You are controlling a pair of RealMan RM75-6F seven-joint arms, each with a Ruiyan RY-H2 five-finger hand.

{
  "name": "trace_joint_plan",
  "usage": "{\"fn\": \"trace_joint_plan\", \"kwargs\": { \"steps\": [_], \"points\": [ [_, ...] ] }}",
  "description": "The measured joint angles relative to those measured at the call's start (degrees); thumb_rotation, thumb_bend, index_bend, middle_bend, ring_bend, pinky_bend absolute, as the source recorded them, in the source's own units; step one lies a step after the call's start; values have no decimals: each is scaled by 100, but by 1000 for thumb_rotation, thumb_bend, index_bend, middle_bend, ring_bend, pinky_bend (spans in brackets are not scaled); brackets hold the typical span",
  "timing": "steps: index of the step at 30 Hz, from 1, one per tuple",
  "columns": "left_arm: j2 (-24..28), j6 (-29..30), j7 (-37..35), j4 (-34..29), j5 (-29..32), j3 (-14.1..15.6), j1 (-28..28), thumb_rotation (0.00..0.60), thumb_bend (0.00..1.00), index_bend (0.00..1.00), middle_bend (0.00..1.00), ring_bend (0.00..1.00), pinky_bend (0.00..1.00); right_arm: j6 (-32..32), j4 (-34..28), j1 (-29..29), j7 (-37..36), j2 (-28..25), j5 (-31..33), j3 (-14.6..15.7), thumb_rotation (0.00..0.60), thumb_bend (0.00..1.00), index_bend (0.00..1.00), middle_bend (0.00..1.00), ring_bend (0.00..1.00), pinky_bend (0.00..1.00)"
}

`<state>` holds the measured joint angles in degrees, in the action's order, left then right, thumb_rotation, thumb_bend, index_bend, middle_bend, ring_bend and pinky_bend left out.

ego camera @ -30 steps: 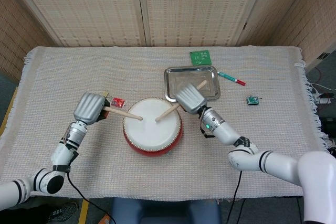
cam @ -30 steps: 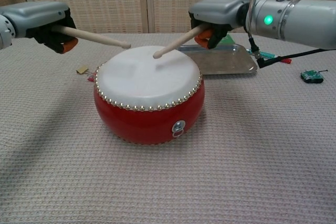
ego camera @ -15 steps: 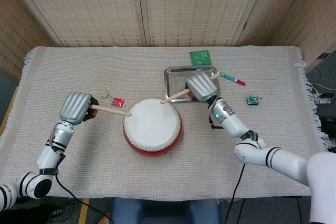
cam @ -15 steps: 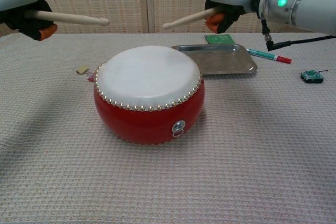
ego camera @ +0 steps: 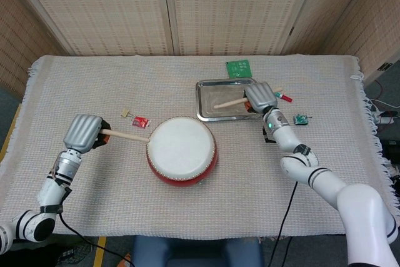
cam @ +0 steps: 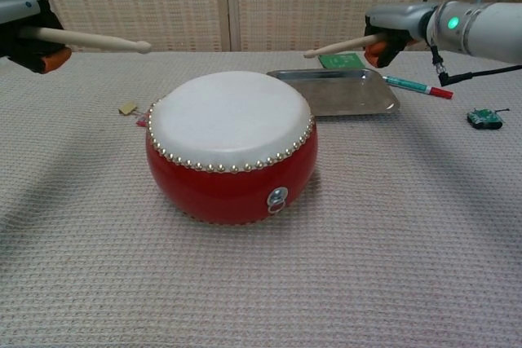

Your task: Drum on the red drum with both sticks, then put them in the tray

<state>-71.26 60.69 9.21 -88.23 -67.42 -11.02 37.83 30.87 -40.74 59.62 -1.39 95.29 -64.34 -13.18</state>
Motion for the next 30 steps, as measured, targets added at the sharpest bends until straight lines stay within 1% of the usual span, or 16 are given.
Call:
{"fn": "trace_joint_plan", "kwargs": {
  "steps": [4, 6, 8, 10, 11, 12, 15, 17, 18, 19, 21, 23, 24, 26, 30],
  "points": [
    [42, -3, -6, -26, -1, 12, -36, 600, 767, 1000, 1000, 997, 1000, -386, 1010, 189, -425, 553, -135, 14, 600, 399, 1000, 1000, 1000, 1000],
    [56, -7, -13, -36, -8, 18, -48, 600, 766, 1000, 1000, 997, 1000, -539, 1397, 296, -602, 782, -217, 20, 600, 325, 1000, 1000, 1000, 1000],
    [67, -9, -27, -42, -6, 13, -55, 600, 766, 1000, 1000, 997, 1000, -709, 1786, 435, -813, 1032, -334, 31, 600, 274, 1000, 996, 993, 1000],
    [80, -12, -44, -56, -2, 9, -67, 600, 766, 1000, 1000, 998, 1000, -884, 2092, 581, -1019, 1243, -461, 47, 600, 247, 999, 973, 941, 1000],
    [84, -14, -54, -57, -1, 9, -73, 600, 766, 1000, 1000, 997, 1000, -959, 2198, 643, -1105, 1316, -513, 53, 600, 230, 984, 945, 885, 1000],
    [90, -14, -71, -56, -2, 8, -81, 600, 766, 1000, 1000, 997, 1000, -1019, 2292, 699, -1184, 1379, -560, 58, 600, 220, 969, 927, 850, 1000],
    [105, -23, -108, -54, -5, 2, -94, 600, 766, 1000, 1000, 998, 1000, -1157, 2537, 853, -1401, 1536, -676, 64, 600, 171, 856, 824, 707, 989],
    [112, -23, -121, -57, -12, -1, -101, 600, 766, 1000, 1000, 997, 1000, -1235, 2664, 930, -1530, 1614, -726, 59, 600, 156, 810, 780, 660, 953],
    [112, -23, -122, -57, -12, -1, -102, 600, 766, 1000, 1000, 998, 1000, -1268, 2696, 958, -1568, 1641, -743, 55, 600, 147, 771, 742, 623, 915],
    [113, -23, -126, -57, -16, -2, -103, 600, 766, 1000, 1000, 998, 1000, -1296, 2720, 978, -1596, 1658, -756, 52, 600, 137, 726, 701, 582, 870],
    [117, -22, -136, -59, -30, -1, -107, 600, 766, 1000, 1000, 998, 1000, -1326, 2751, 997, -1633, 1675, -766, 46, 600, 103, 556, 541, 427, 676],
    [123, -16, -150, -64, -57, 3, -114, 600, 766, 1000, 1000, 998, 1000, -1389, 2826, 1039, -1725, 1716, -777, 29, 600, 82, 422, 425, 318, 537],
    [126, -12, -171, -64, -79, 5, -119, 600, 766, 1000, 1000, 997, 1000, -1424, 2871, 1058, -1764, 1738, -784, 23, 600, 74, 371, 393, 290, 501],
    [127, -10, -197, -59, -106, 8, -126, 600, 766, 1000, 1000, 997, 1000, -1504, 2981, 1096, -1825, 1786, -806, 11, 600, 67, 295, 349, 258, 460],
    [130, -13, -217, -33, -158, 23, -135, 600, 766, 1000, 1000, 997, 1000, -1591, 3089, 1127, -1915, 1830, -818, -27, 600, 67, 245, 327, 239, 442]
  ]
}}
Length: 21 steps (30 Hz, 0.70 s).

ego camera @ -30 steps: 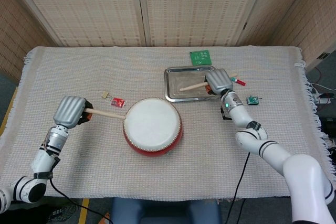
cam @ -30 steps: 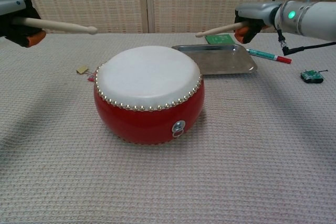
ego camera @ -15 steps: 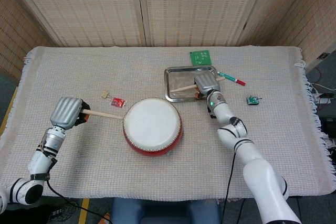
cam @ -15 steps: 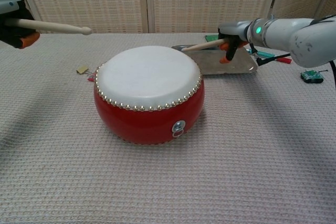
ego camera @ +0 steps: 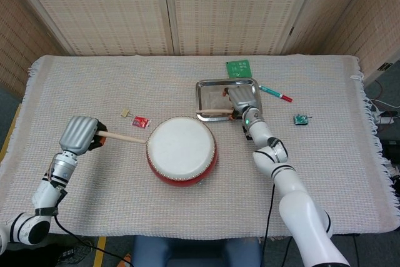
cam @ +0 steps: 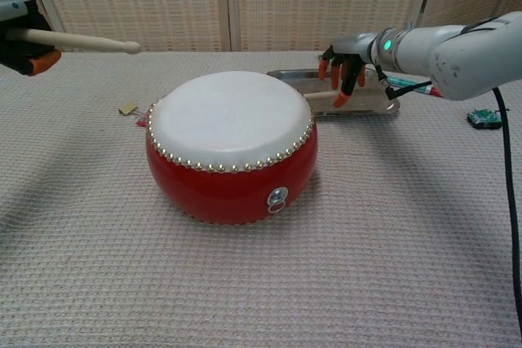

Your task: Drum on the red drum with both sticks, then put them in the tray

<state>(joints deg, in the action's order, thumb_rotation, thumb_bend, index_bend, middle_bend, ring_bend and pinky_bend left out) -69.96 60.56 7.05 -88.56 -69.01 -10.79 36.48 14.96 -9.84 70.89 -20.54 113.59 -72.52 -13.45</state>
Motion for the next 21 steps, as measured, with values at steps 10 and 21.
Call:
{"fn": "trace_joint_plan", "kwargs": {
  "steps": [10, 21],
  "points": [
    [60, 79, -24, -99, -106, -57, 0, 600, 767, 1000, 1000, 997, 1000, 253, -168, -25, -180, -176, -104, -25, 600, 66, 233, 324, 209, 396],
    [-50, 93, 370, -396, -273, -105, 192, 600, 766, 1000, 1000, 994, 1000, 915, -2250, -302, -418, -1599, -215, -82, 600, 66, 261, 324, 258, 460]
  ]
}}
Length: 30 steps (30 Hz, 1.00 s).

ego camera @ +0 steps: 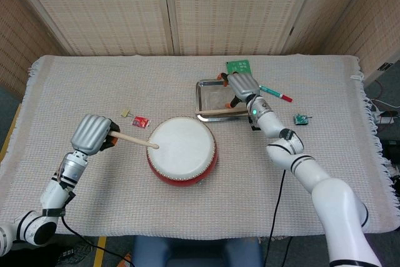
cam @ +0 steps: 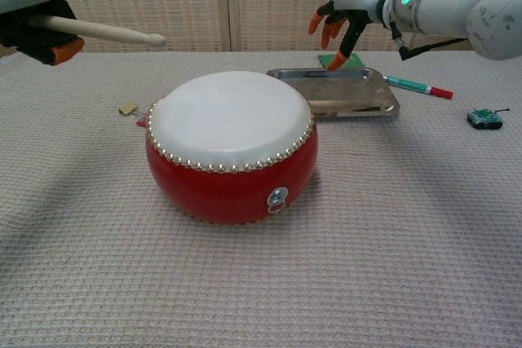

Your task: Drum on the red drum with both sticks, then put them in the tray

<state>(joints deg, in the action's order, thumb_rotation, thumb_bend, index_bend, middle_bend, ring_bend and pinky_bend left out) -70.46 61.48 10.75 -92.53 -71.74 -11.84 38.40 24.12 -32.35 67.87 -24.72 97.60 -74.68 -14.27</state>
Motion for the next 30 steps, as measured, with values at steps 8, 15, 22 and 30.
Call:
{"fn": "trace_joint_plan", "kwargs": {
  "steps": [8, 15, 22, 30],
  "points": [
    [-274, -91, 593, -146, 120, -68, 261, 600, 766, 1000, 1000, 992, 1000, 243, -3458, -425, 662, -1978, 732, -122, 600, 62, 302, 329, 322, 599],
    [-573, -213, 1337, -270, 675, -111, 496, 600, 766, 997, 1000, 978, 1000, 624, -6110, -600, 1638, -3485, 2477, -51, 600, 50, 309, 346, 327, 606],
    [-805, -134, 2100, -466, 1396, -203, 710, 600, 765, 986, 1000, 972, 1000, 1005, -7291, -378, 2408, -3936, 3855, 210, 600, 34, 289, 346, 327, 628],
    [-1030, 206, 2839, -715, 2055, -300, 950, 600, 765, 983, 1000, 968, 1000, 1332, -7389, -4, 2773, -3406, 4361, 380, 600, 27, 269, 346, 327, 628]
  ]
}}
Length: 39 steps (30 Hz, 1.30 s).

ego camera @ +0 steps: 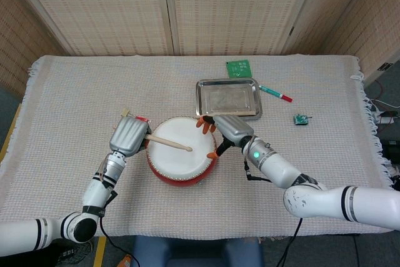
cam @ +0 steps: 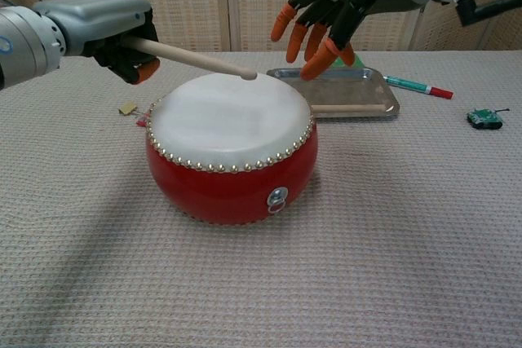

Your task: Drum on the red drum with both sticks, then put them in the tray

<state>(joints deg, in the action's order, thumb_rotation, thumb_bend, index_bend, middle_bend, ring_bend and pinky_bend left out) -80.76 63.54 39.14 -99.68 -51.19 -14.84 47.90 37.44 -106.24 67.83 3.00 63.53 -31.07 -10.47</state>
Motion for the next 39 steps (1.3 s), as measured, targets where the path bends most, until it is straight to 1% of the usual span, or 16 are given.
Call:
{"fn": "trace_joint_plan", "kwargs": {
  "steps": [8, 12, 16, 22, 25, 33, 37, 39],
  "points": [
    [-175, 115, 264, -55, 337, -82, 258, 600, 764, 981, 1000, 967, 1000, 468, 97, 282, 254, 586, 376, -20, 600, 26, 271, 346, 327, 628],
    [-244, 136, 296, -21, 442, -116, 355, 600, 764, 981, 1000, 966, 1000, 691, 199, 420, 437, 866, 587, -49, 600, 27, 293, 346, 327, 628],
    [-300, 162, 331, 12, 517, -145, 446, 600, 764, 981, 1000, 966, 1000, 815, 329, 575, 621, 1110, 860, -91, 600, 26, 344, 356, 329, 632],
    [-391, 256, 426, 84, 571, -162, 563, 600, 764, 981, 1000, 966, 1000, 872, 437, 773, 832, 1321, 1218, -198, 600, 48, 424, 411, 360, 640],
    [-447, 297, 457, 125, 607, -166, 612, 600, 765, 981, 1000, 966, 1000, 950, 434, 852, 965, 1384, 1337, -224, 600, 78, 460, 432, 374, 649],
    [-605, 458, 560, 232, 556, -104, 690, 600, 763, 981, 1000, 966, 1000, 1282, 509, 916, 1180, 1631, 1490, -302, 600, 197, 539, 481, 418, 680],
    [-652, 495, 591, 263, 518, -69, 711, 600, 764, 981, 1000, 966, 1000, 1436, 600, 908, 1250, 1767, 1498, -362, 600, 288, 599, 521, 454, 704],
    [-678, 511, 603, 287, 479, -31, 713, 600, 764, 981, 1000, 965, 1000, 1512, 632, 894, 1274, 1829, 1489, -396, 600, 350, 635, 548, 479, 722]
  ]
}}
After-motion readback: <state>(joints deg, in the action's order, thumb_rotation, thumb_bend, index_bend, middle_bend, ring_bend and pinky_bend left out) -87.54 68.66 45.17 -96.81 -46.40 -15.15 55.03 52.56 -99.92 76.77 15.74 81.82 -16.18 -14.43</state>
